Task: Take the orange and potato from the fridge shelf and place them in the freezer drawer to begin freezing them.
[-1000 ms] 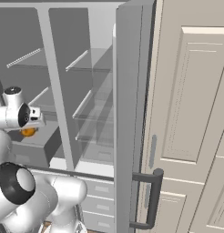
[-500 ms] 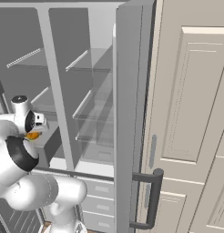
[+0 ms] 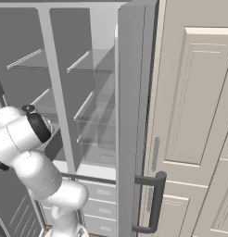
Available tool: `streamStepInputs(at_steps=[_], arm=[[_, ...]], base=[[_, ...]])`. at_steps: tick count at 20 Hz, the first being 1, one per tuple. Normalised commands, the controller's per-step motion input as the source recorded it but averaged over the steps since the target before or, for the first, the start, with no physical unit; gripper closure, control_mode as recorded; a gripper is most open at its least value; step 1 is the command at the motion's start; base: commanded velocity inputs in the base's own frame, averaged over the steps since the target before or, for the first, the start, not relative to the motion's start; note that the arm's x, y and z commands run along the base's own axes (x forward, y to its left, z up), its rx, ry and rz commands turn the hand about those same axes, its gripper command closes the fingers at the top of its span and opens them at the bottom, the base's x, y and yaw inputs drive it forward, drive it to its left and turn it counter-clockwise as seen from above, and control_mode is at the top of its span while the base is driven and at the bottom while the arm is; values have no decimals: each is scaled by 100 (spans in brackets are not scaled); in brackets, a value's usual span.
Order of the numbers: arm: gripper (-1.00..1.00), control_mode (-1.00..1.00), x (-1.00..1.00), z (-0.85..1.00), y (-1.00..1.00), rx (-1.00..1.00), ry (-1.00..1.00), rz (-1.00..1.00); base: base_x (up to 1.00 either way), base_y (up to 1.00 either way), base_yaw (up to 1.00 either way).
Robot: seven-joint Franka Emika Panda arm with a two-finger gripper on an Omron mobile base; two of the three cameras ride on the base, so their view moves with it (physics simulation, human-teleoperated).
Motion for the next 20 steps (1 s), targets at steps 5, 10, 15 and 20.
streamStepInputs(at_steps=[5, 10, 15, 20], arm=[[-100, -100, 43, -25, 6, 0, -5, 0], [-100, -100, -5, 4, 4, 0, 0, -8], [-100, -100, -42, 23, 0, 0, 0, -13], [-100, -100, -53, 50, 0, 0, -6, -10]], base=[[0, 0, 0], [0, 0, 0], [0, 0, 0], [0, 0, 0]])
